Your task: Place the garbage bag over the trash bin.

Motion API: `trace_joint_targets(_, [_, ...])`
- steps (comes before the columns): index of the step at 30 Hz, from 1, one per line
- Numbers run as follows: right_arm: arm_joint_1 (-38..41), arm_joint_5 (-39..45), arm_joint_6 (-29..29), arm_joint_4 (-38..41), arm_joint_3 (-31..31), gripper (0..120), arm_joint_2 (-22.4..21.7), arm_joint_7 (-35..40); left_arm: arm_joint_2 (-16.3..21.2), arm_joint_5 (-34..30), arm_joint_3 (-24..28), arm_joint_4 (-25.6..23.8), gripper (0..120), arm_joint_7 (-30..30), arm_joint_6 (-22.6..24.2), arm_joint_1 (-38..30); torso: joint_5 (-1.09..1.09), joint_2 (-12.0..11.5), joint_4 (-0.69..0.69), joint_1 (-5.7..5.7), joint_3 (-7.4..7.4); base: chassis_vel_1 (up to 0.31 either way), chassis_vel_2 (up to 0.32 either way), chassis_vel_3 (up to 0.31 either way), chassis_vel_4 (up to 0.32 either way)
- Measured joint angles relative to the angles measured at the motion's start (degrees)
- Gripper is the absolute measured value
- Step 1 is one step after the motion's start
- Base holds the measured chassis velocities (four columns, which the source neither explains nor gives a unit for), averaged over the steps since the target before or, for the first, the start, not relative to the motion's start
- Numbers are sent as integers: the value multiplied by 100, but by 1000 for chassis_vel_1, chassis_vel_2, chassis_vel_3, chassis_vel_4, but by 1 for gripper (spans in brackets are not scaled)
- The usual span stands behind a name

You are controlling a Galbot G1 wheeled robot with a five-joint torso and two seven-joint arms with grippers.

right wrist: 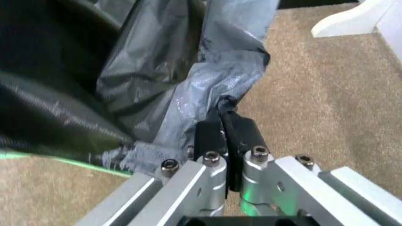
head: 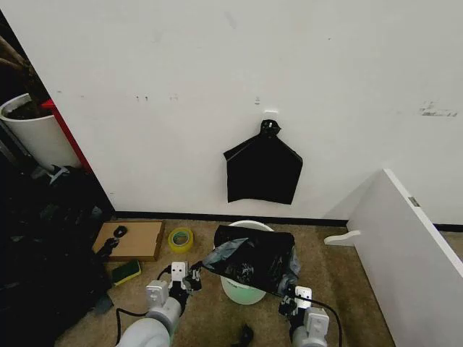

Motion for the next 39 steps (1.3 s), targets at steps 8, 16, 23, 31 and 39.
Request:
trace_joint_targets(8, [-162, -133, -251, 118, -175, 0, -204, 27, 367, -137, -55, -282, 0, 12, 139, 104, -1, 0, 0, 0, 0, 0, 0, 0, 0])
trace_joint_targets(16, [-126, -357, -63, 72, -174, 0, -190, -17, 466, 211, -33, -372, 0, 349, 12, 5, -1, 0, 0, 0, 0, 0, 0, 0, 0])
trace_joint_targets(23, [-74, -420, 26, 27, -181, 0, -132, -20, 992, 982, 22, -748, 10, 1213, -193, 88, 0, 0, 0, 0, 0, 0, 0, 0, 0])
trace_joint_targets(31, [-61, -558, 78, -29, -238, 0, -30, -23, 1624, 1962, 284, -699, 39, 2030, -375, -235, -1, 0, 0, 0, 0, 0, 0, 0, 0])
trace_joint_targets(39, [-57, -615, 85, -35, -282, 0, 44, -23, 1956, 1838, 771, -417, 69, 2274, -206, -906, -1, 0, 0, 0, 0, 0, 0, 0, 0])
